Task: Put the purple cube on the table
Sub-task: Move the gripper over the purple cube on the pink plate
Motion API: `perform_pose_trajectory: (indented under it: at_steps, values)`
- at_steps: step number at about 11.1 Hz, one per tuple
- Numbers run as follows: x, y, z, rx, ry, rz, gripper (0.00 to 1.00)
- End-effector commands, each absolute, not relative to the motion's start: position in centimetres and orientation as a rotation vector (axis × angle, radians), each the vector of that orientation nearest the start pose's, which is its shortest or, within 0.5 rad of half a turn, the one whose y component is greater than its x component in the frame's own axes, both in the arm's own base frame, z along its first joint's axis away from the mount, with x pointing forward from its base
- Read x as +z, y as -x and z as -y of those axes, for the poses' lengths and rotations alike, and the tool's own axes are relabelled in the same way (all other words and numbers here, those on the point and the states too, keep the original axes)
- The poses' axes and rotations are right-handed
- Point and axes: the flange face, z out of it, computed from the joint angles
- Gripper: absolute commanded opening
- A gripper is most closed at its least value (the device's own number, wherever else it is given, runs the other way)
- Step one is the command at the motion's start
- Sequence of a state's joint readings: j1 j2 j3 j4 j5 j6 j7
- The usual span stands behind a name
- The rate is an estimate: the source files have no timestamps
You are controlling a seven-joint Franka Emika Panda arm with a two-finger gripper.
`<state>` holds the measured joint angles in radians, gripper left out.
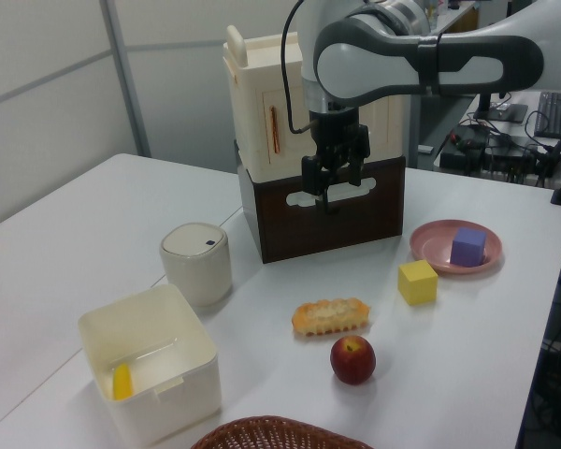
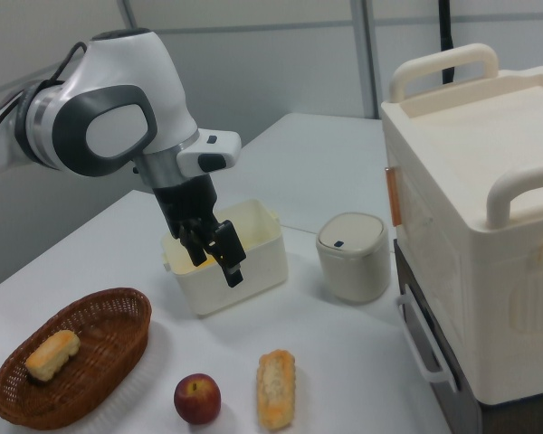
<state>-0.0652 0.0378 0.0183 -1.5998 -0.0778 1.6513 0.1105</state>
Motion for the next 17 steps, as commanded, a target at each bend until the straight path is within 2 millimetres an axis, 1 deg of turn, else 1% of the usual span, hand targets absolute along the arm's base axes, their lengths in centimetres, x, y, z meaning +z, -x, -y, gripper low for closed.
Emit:
perform_pose_trajectory:
  at_steps: [1, 3, 5, 6, 7, 8, 9, 11, 14, 15, 16, 17]
  values:
    - [60.2, -56.3, 4.2, 0.003, 3.184, -0.282, 1.0]
    - [60.2, -56.3, 4.2, 0.0, 3.186, -0.277, 1.0]
    - [60.0, -56.3, 5.3, 0.008, 3.189, -0.24, 1.0]
    - [59.9, -56.1, 6.9, 0.019, 3.192, -0.194, 1.0]
    - [59.9, -55.7, 9.3, 0.023, 3.187, -0.182, 1.0]
    - [59.9, -55.5, 10.5, 0.028, 3.188, -0.15, 1.0]
    - [59.3, -55.0, 12.1, 0.07, 3.186, -0.092, 1.0]
    - [57.5, -54.0, 15.2, 0.153, 3.169, 0.044, 1.0]
    - [54.1, -51.5, 21.7, 0.249, 3.118, 0.152, 1.0]
    - [52.1, -50.8, 23.6, 0.296, 3.088, 0.181, 1.0]
    - [50.2, -50.4, 25.2, 0.336, 3.064, 0.168, 1.0]
    - [48.7, -50.3, 26.6, 0.353, 3.058, 0.162, 1.0]
